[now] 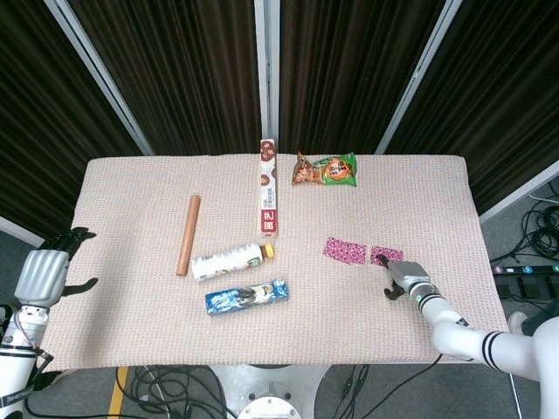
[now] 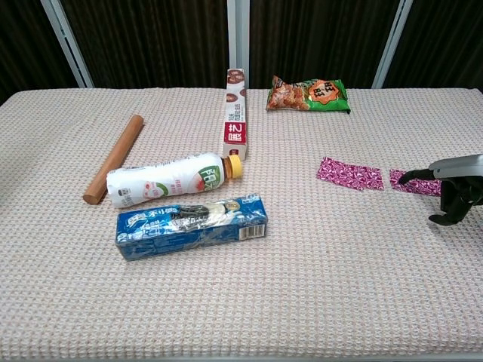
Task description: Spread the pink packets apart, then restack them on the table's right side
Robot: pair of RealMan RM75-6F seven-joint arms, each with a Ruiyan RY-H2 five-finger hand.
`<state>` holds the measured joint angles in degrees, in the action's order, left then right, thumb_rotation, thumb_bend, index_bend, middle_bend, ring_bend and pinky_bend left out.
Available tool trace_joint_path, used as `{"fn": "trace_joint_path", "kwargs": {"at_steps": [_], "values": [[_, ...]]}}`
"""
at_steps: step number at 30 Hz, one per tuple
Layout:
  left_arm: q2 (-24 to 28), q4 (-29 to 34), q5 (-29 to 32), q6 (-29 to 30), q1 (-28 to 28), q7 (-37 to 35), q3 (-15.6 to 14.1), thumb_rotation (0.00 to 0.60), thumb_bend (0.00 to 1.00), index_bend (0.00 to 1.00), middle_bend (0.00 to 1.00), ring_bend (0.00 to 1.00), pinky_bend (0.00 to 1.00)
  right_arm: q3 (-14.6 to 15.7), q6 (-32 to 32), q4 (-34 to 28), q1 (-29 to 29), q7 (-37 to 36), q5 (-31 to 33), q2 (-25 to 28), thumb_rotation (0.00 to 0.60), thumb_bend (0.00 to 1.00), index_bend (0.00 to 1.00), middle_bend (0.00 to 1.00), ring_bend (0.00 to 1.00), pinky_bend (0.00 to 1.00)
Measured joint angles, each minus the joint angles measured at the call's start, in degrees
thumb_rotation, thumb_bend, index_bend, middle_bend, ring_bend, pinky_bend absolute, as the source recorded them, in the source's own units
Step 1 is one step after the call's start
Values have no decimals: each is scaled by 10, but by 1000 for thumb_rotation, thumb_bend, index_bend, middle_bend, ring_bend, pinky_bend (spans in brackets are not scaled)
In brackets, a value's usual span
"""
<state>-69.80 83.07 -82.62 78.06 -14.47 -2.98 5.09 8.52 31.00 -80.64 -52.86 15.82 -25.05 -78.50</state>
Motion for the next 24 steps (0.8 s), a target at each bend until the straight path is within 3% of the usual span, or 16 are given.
{"fn": "trace_joint_path", "kwargs": {"at_steps": [14, 24], "values": [[4, 0, 1, 2, 1, -6, 2, 600, 0, 293, 307, 253, 327, -28, 33, -60, -13, -9, -38, 28, 600, 374, 89, 1000, 1000, 1000], [13, -5, 7, 2, 4, -21, 6, 600, 0, 293, 307, 253, 327, -33, 51, -66, -48, 21, 3, 1, 600, 374, 80, 1000, 1000, 1000]]}}
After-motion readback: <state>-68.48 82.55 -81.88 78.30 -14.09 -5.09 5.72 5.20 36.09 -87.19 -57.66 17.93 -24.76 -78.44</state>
